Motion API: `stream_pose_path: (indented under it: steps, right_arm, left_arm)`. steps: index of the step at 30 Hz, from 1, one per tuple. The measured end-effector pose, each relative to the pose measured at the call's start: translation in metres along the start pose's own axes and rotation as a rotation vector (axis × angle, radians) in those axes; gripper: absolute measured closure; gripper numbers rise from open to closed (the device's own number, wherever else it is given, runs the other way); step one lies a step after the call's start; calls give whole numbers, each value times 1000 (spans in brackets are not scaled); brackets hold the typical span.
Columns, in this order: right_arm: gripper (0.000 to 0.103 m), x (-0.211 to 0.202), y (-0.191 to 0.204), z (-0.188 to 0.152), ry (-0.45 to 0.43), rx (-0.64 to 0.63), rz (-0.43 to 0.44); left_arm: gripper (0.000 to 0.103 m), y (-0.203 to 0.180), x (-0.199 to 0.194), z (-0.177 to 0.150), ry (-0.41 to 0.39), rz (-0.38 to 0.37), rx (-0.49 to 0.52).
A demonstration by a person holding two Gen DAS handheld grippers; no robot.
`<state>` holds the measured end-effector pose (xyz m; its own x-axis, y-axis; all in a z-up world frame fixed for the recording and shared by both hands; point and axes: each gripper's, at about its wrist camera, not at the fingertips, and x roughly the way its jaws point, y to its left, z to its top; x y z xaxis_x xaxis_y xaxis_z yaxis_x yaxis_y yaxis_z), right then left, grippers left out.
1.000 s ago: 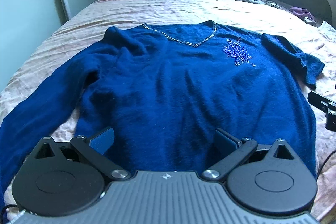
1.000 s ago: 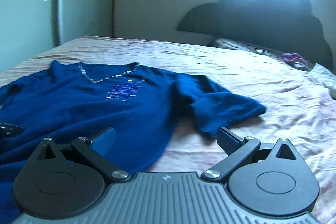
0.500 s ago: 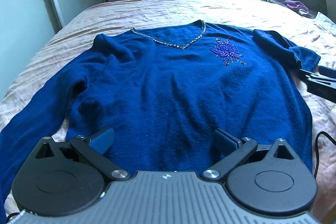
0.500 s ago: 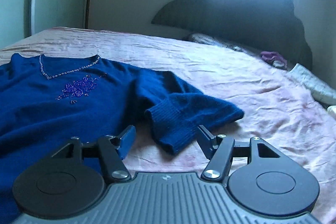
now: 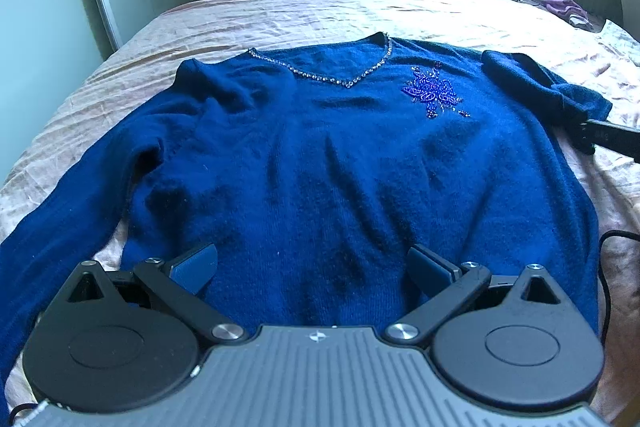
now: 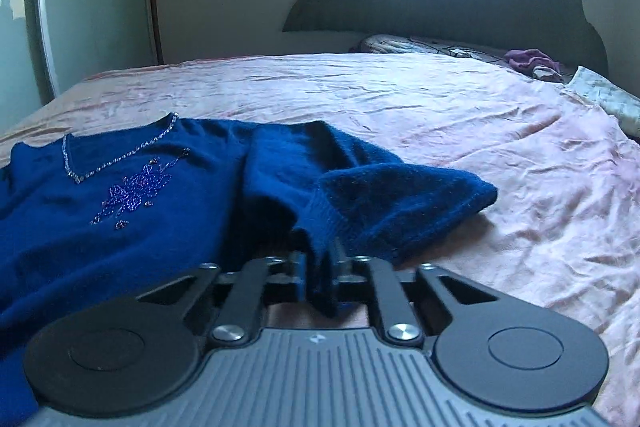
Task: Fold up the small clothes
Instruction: 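Grasp the sweater sleeve cuff with the right gripper and lift it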
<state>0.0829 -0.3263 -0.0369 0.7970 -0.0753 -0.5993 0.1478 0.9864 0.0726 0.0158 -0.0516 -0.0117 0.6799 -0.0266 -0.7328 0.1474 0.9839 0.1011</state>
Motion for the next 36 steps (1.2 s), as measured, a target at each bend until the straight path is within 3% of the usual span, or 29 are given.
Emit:
stream_pose_path:
  steps: [7, 17, 21, 24, 27, 36]
  right_arm:
    - [98, -25, -22, 9, -65, 111, 83]
    - [98, -76, -91, 48, -184, 492, 446]
    - [98, -87, -113, 59, -246, 609, 547]
    - [98, -89, -126, 65, -271, 658, 561]
    - [98, -86, -123, 64, -249, 657, 577]
    - [98, -53, -107, 54, -150, 819, 802]
  left_arm:
    - [1, 2, 0, 1, -4, 3, 0]
    - [1, 3, -1, 2, -4, 9, -3]
    - [1, 5, -1, 2, -4, 8, -7]
    - [1, 6, 0, 2, -4, 7, -14]
    - [1, 5, 0, 2, -2, 8, -12]
    - [1, 10, 1, 3, -1, 22, -14]
